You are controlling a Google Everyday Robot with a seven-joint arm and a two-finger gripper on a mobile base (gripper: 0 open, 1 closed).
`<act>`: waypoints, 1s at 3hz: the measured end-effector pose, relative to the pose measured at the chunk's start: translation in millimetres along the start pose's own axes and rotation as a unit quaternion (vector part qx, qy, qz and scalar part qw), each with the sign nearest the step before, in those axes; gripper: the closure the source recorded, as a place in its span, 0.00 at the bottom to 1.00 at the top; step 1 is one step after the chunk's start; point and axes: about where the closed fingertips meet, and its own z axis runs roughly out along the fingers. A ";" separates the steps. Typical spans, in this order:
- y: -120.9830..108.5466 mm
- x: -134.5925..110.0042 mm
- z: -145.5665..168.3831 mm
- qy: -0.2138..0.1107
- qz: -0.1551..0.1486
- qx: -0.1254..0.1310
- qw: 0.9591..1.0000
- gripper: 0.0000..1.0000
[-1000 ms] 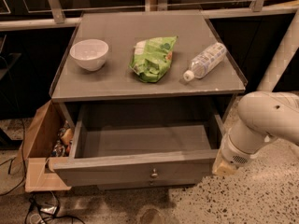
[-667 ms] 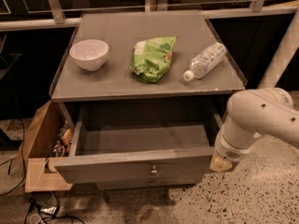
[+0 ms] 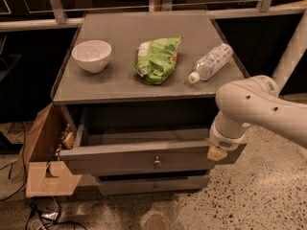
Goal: Close top drawer
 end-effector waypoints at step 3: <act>0.0 0.0 0.0 0.000 0.000 0.000 1.000 0.31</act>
Offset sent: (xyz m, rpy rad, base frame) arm 0.0000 0.0000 0.0000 0.0000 0.0000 0.0000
